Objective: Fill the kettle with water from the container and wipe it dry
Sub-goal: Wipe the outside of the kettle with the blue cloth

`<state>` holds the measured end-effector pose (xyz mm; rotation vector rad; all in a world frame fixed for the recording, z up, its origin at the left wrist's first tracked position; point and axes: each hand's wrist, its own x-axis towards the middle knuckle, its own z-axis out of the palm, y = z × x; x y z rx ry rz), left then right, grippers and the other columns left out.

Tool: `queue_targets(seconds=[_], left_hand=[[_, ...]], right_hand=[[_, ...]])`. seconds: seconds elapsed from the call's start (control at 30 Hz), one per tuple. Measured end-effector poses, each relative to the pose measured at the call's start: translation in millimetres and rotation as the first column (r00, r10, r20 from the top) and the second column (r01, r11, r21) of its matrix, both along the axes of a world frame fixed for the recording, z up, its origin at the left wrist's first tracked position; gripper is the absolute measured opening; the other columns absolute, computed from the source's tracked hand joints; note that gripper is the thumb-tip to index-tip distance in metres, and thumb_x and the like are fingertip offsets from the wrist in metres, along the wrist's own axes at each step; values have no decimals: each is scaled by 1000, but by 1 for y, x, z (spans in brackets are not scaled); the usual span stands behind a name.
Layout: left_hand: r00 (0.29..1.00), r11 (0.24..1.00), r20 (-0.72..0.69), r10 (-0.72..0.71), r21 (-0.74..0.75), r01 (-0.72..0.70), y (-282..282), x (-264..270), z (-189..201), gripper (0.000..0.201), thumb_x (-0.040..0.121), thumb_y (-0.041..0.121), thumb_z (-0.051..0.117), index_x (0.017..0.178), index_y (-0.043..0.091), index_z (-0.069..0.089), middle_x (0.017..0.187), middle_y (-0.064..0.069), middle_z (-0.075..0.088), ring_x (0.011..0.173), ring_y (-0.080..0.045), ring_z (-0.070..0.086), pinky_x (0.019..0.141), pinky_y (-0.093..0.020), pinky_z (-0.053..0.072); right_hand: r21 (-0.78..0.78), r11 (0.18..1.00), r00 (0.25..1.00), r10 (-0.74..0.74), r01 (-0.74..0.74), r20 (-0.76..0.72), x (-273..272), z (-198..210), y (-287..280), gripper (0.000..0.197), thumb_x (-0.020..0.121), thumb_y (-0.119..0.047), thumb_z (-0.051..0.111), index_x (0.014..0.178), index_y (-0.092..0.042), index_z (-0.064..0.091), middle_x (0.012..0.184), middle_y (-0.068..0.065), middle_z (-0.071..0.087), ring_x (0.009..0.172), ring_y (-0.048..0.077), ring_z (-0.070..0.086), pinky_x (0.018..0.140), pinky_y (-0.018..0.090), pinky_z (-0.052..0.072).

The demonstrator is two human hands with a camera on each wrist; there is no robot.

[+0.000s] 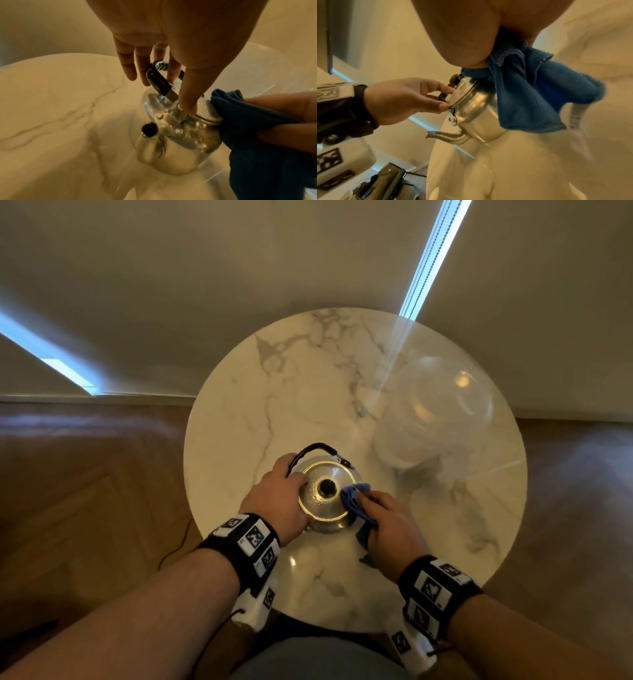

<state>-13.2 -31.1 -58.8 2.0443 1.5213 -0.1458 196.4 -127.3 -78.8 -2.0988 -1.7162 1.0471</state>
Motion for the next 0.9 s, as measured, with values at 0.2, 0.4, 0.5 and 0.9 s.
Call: queue_targets(seconds=[0.2,0.4,0.5,0.9], left_hand=[[998,999,-45,33,10,-32,-4,6,7,68,72,42,85,134,29,59,166,6,20,137,-26,49,105,-45,51],[998,998,-39,58,-17,-59,-1,8,13,70,70,43,86,133,29,58,163,6,25,130,-25,56,102,-41,52],[998,998,-30,58,-20,-58,-2,8,14,71,72,42,85,135,28,57,163,4,26,129,-25,57,102,-39,52],[998,998,20,62,-3,-62,-4,5,6,72,74,44,80,139,31,53,161,6,28,127,-28,57,99,-47,54]], right_hand=[[79,996,997,-40,45,-59,2,-4,42,44,100,-21,55,143,-31,54,129,-6,54,111,17,57,83,15,47],[29,984,984,177,-177,4,8,14,36,31,96,-12,56,114,-33,70,109,-2,60,96,26,64,77,38,57],[91,993,997,72,-70,-25,7,38,57,44,93,-2,55,128,-23,70,115,-3,54,100,20,55,85,25,48],[-102,824,740,548,-557,389,-40,36,118,44,89,-16,70,132,-25,67,143,-4,57,119,26,57,99,40,51]])
